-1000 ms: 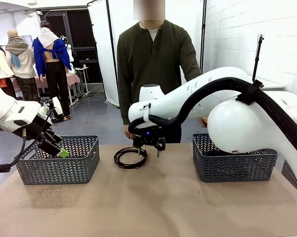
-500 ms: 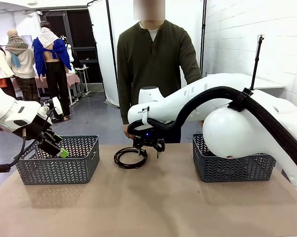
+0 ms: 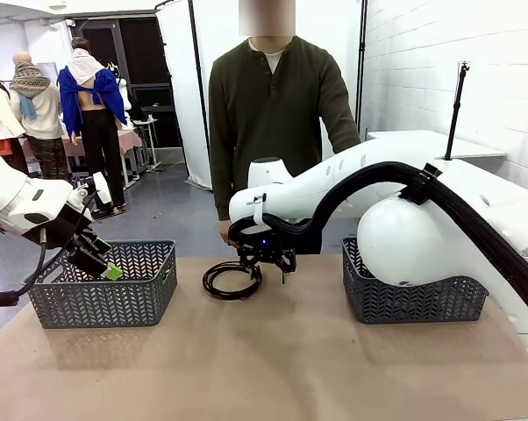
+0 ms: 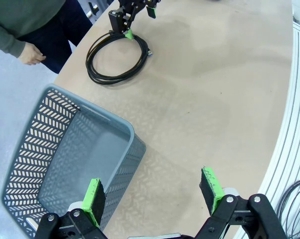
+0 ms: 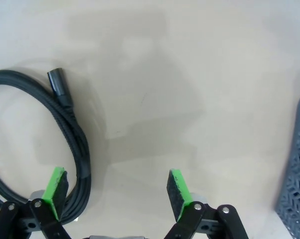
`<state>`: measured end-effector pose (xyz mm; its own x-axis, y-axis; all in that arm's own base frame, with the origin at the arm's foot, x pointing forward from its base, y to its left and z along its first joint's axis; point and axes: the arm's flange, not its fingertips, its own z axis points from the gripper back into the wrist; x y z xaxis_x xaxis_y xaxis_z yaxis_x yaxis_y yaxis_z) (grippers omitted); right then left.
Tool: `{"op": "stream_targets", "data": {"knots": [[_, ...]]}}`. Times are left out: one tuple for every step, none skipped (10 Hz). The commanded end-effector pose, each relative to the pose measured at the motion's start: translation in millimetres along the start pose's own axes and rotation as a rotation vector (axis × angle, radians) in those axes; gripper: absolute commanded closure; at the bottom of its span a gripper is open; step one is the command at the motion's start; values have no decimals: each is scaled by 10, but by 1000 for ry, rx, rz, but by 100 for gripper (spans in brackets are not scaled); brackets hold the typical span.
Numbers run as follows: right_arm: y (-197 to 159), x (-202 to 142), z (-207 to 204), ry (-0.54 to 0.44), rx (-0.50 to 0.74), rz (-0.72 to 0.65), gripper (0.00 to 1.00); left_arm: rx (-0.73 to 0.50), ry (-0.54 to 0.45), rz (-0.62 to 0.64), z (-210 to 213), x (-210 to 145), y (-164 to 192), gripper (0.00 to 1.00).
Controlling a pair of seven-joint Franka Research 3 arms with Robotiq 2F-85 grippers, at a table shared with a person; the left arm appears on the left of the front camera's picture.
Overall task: Organize the cables according to human instructions.
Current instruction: Pick up a bundle of cables and place it in the basket indicated by the human.
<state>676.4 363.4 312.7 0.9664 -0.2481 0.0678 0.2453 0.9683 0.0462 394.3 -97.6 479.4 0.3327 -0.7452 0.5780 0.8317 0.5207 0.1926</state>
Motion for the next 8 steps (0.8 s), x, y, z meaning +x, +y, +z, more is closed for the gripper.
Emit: {"op": "stream_targets", "data": {"knots": [[98, 113, -30, -3, -31, -34, 0, -8, -7, 8, -5, -42, -12, 0], [106, 138, -52, 0, -33, -39, 0, -8, -7, 8, -5, -42, -12, 0], [114, 161, -75, 4, -39, -42, 0, -8, -7, 8, -5, -42, -12, 0], [114, 178, -104, 8, -48, -44, 0, -8, -7, 8, -5, -42, -12, 0], [114, 184, -116, 10, -51, -47, 0, -8, -7, 8, -5, -42, -12, 0], [127, 191, -138, 9, -68, -48, 0, -8, -7, 8, -5, -42, -12, 0], [133, 184, -166, 13, -74, -38, 0, -8, -7, 8, -5, -42, -12, 0], [152, 179, -184, 9, -81, -33, 0, -8, -7, 8, -5, -42, -12, 0]]}}
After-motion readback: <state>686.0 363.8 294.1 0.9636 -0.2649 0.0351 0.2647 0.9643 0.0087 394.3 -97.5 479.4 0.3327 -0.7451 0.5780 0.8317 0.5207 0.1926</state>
